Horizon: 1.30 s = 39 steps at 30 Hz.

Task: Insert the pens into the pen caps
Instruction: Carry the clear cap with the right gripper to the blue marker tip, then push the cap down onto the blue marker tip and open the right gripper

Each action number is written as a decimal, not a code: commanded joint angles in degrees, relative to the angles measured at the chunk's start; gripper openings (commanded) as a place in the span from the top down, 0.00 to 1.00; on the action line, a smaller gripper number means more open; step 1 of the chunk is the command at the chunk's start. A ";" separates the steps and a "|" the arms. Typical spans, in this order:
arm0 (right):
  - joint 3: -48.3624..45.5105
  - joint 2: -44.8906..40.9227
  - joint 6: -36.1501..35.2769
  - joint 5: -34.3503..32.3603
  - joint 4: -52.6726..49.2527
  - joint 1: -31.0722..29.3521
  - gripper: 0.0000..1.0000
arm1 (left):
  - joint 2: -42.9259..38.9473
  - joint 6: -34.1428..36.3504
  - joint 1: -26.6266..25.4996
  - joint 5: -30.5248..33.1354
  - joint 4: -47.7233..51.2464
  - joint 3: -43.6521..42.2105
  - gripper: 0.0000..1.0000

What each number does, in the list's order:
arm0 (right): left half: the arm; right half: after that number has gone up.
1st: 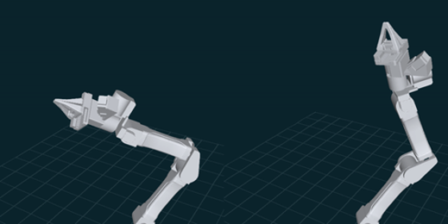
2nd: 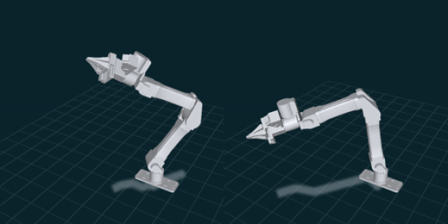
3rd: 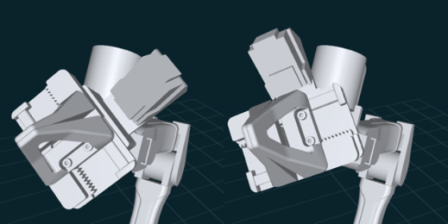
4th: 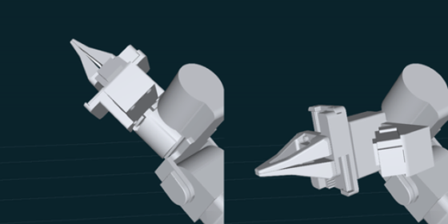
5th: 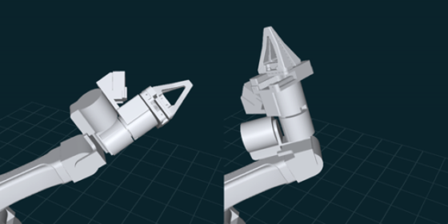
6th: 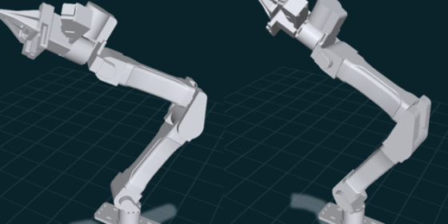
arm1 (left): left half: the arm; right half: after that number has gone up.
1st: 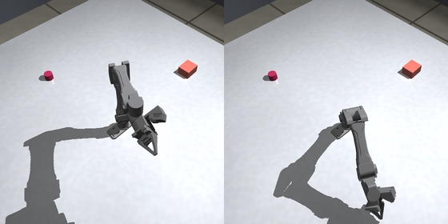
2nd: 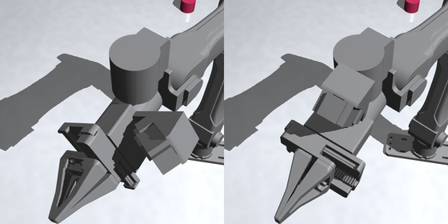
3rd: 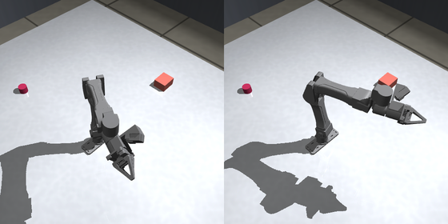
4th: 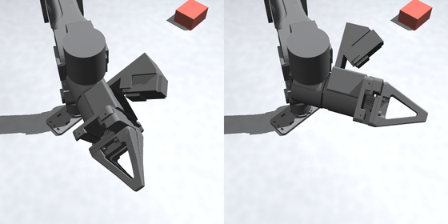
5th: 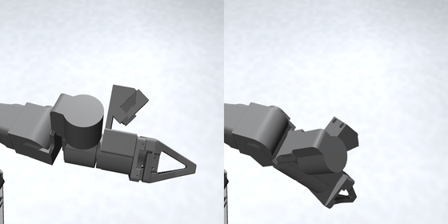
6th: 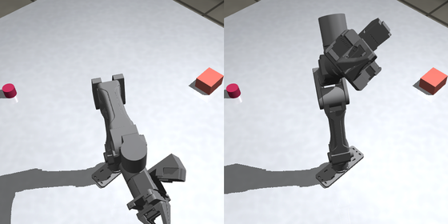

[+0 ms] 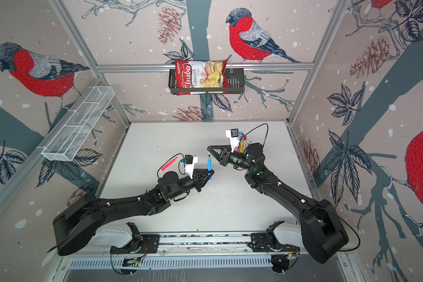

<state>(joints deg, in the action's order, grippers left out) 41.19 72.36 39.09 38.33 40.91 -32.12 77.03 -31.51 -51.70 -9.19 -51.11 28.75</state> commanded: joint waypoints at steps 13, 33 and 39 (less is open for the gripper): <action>-2.99 -1.88 -1.77 4.60 5.90 -1.43 0.95 | -2.82 0.04 0.63 -2.63 -2.43 0.66 1.00; 0.37 -5.78 -14.66 12.68 -10.69 -3.49 0.61 | -6.59 -2.11 4.51 -12.97 -7.98 -0.72 1.00; 1.22 -9.95 -14.80 10.55 -11.86 -0.35 0.28 | -8.55 -0.33 4.53 -11.94 -4.71 -1.61 1.00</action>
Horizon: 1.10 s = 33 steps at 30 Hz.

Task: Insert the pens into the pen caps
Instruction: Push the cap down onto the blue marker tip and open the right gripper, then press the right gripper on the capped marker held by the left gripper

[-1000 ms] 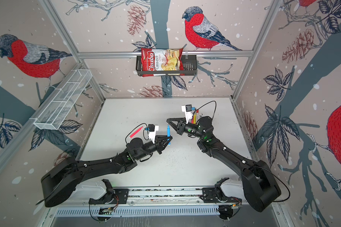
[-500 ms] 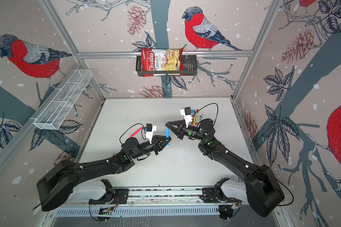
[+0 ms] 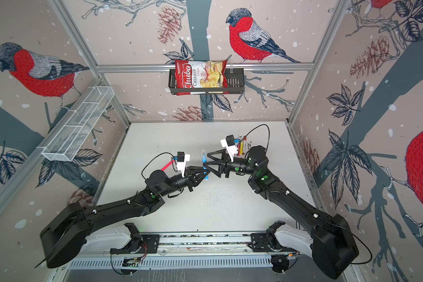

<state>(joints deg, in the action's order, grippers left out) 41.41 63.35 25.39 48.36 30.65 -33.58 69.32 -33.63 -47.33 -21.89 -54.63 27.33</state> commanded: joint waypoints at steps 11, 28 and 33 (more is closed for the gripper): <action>16.33 5.08 -7.70 2.18 -16.33 0.99 0.29 | -3.00 5.44 -0.63 1.77 5.91 1.36 1.00; 21.79 11.57 -12.13 3.67 -21.91 -2.73 0.69 | -3.29 6.73 -0.76 1.43 8.40 3.07 1.00; 21.61 10.95 -13.63 4.01 -24.17 -2.72 0.97 | -2.96 6.97 -0.57 0.69 9.53 4.21 1.00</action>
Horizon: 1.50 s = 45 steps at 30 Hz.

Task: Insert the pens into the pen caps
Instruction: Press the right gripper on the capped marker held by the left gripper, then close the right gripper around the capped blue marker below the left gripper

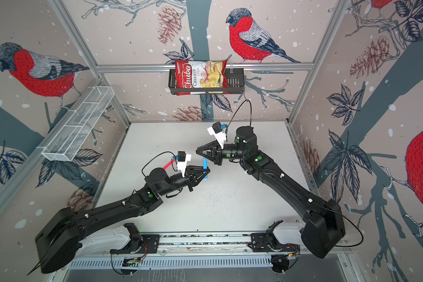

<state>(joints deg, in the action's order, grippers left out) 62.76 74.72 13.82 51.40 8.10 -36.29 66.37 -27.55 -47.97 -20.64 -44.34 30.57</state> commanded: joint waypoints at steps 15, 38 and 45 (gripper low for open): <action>-4.38 -1.57 -2.01 -0.41 -2.41 -0.01 1.00 | -3.17 -1.50 3.78 -5.08 -2.68 2.97 1.00; -12.92 -5.57 -0.45 -3.14 0.27 -3.34 1.00 | -2.66 -3.52 6.55 -8.36 -4.35 7.24 1.00; -14.75 -5.02 0.19 -3.67 1.84 -4.91 1.00 | -3.36 -5.27 8.12 -9.62 -6.50 6.38 1.00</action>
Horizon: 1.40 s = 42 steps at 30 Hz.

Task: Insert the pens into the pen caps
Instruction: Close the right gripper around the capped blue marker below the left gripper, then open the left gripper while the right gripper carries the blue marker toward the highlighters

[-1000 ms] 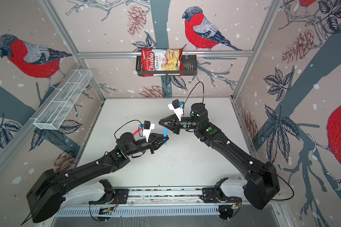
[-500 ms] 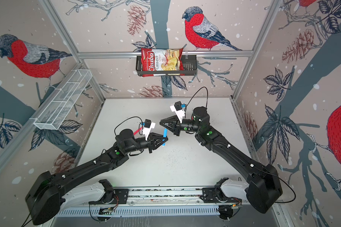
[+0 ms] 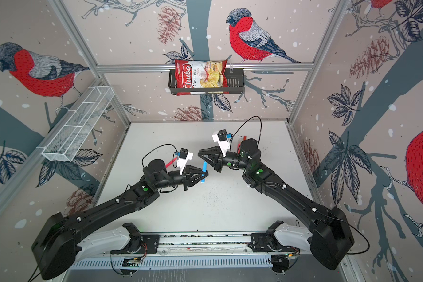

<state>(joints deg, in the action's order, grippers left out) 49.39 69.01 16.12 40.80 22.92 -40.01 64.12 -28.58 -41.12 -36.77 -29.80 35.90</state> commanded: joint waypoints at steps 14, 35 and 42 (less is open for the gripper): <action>5.74 -1.43 -3.65 3.48 -17.38 0.10 0.41 | -1.73 -1.50 2.64 9.80 -15.67 -3.28 1.00; 8.43 5.43 -1.52 2.98 -14.64 -1.14 0.45 | -2.38 3.19 -0.60 16.12 -10.58 -5.74 1.00; 9.88 7.29 -2.32 0.11 -16.50 -1.48 0.99 | -2.54 4.02 -1.02 17.81 -9.04 -5.84 0.96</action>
<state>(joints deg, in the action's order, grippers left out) 58.33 76.18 13.43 42.35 6.44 -41.54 61.76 -26.59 -41.91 -19.73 -38.70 29.71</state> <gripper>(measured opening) 0.070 0.173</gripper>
